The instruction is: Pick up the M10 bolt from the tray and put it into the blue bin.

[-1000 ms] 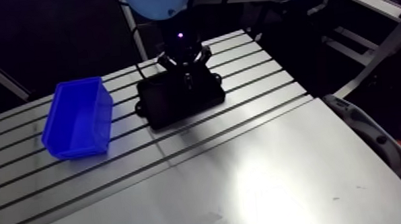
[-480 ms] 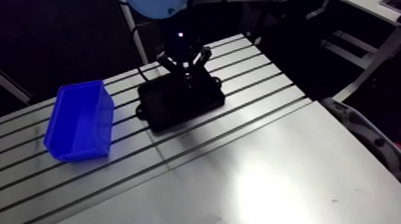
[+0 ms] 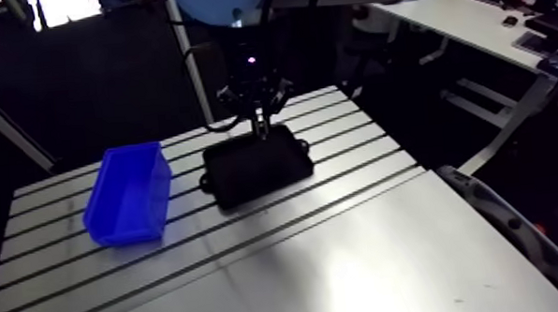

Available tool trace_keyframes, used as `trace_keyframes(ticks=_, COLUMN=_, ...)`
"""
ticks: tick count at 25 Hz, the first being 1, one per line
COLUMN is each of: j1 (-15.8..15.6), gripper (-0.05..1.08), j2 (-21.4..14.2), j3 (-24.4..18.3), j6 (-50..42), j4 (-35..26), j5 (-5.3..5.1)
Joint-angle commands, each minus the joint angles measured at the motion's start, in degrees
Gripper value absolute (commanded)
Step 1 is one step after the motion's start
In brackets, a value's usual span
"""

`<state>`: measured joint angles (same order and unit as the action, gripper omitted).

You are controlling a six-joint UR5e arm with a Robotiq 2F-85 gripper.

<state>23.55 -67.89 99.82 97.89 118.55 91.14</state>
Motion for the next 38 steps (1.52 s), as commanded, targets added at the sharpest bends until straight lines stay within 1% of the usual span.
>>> trace_keyframes(ticks=1, j1=-2.02, gripper=1.06, j2=-6.68, j3=-0.72, j6=3.41, j4=-4.77, j5=-0.31)
trace_keyframes(ticks=5, j1=-5.53, gripper=1.05, j2=-8.44, j3=-3.1, j6=8.51, j4=-7.68, j5=-0.49)
trace_keyframes(ticks=8, j1=-8.52, gripper=1.04, j2=-9.05, j3=-4.77, j6=13.16, j4=-8.91, j5=-0.66)
trace_keyframes(ticks=10, j1=-10.9, gripper=1.04, j2=-9.93, j3=-5.74, j6=17.38, j4=-9.08, j5=-1.36)
trace_keyframes(ticks=12, j1=-11.77, gripper=1.04, j2=-10.46, j3=-6.97, j6=20.64, j4=-9.87, j5=-2.33)
trace_keyframes(ticks=13, j1=-12.39, gripper=1.04, j2=-10.81, j3=-7.93, j6=22.92, j4=-11.28, j5=-2.51)
trace_keyframes(ticks=14, j1=-13.18, gripper=1.04, j2=-10.9, j3=-7.93, j6=25.82, j4=-12.07, j5=-2.68)
trace_keyframes(ticks=15, j1=-14.68, gripper=1.04, j2=-10.9, j3=-8.2, j6=30.22, j4=-12.69, j5=-3.03)
trace_keyframes(ticks=16, j1=-15.91, gripper=1.04, j2=-10.9, j3=-7.93, j6=34.44, j4=-13.04, j5=-3.03)
trace_keyframes(ticks=18, j1=-16.43, gripper=1.04, j2=-10.72, j3=-7.67, j6=39.89, j4=-13.65, j5=-2.86)
trace_keyframes(ticks=19, j1=-16.52, gripper=1.04, j2=-10.63, j3=-7.67, j6=41.56, j4=-14.09, j5=-2.95)
trace_keyframes(ticks=21, j1=-17.4, gripper=1.04, j2=-10.55, j3=-8.11, j6=45.96, j4=-15.32, j5=-2.86)
trace_keyframes(ticks=23, j1=-17.58, gripper=1.04, j2=-10.46, j3=-8.28, j6=50.53, j4=-17.17, j5=-2.6)
trace_keyframes(ticks=27, j1=-18.02, gripper=1.04, j2=-10.2, j3=-8.46, j6=54.31, j4=-17.35, j5=-2.16)
trace_keyframes(ticks=30, j1=-18.63, gripper=1.04, j2=-9.49, j3=-8.81, j6=55.45, j4=-16.91, j5=-1.45)
trace_keyframes(ticks=35, j1=-20.48, gripper=1.04, j2=-7.82, j3=-9.6, j6=59.76, j4=-16.64, j5=0.48)
trace_keyframes(ticks=38, j1=-21.44, gripper=1.04, j2=-5.45, j3=-10.75, j6=60.2, j4=-16.38, j5=0.92)
